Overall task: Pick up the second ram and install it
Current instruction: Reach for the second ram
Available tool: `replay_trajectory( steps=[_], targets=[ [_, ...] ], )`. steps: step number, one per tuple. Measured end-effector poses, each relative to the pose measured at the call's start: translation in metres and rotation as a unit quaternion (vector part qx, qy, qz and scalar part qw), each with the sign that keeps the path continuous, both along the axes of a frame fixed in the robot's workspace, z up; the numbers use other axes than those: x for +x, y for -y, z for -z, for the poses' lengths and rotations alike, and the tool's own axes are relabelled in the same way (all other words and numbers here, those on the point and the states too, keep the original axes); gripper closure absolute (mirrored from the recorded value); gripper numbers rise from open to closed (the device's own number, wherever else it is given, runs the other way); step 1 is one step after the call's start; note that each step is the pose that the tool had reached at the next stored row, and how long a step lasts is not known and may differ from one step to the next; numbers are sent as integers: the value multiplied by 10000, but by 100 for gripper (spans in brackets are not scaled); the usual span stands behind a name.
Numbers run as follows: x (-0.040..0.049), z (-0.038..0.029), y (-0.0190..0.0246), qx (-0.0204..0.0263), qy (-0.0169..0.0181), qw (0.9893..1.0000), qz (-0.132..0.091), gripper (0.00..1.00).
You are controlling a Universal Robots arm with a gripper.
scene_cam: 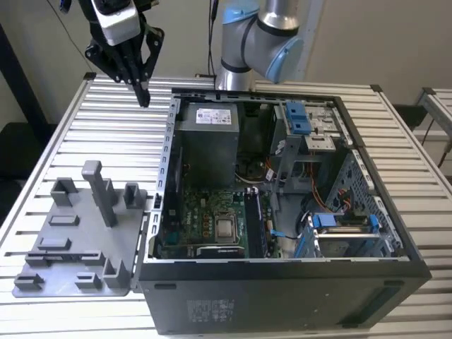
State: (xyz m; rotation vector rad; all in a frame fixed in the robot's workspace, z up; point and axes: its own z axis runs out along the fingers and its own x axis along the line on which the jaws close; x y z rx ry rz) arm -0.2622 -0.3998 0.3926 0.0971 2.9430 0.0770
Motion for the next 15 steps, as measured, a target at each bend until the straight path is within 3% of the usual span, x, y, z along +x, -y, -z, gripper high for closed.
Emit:
replay_trajectory(
  steps=[5,10,11,15],
  targets=[
    [-161,1,2,1,83,10000,0,89],
    [-194,1,4,1,88,10000,0,89],
    [-193,2,4,-6,50,10000,-1,89],
    [-197,1,3,-30,-317,9995,0,89]
  ],
)
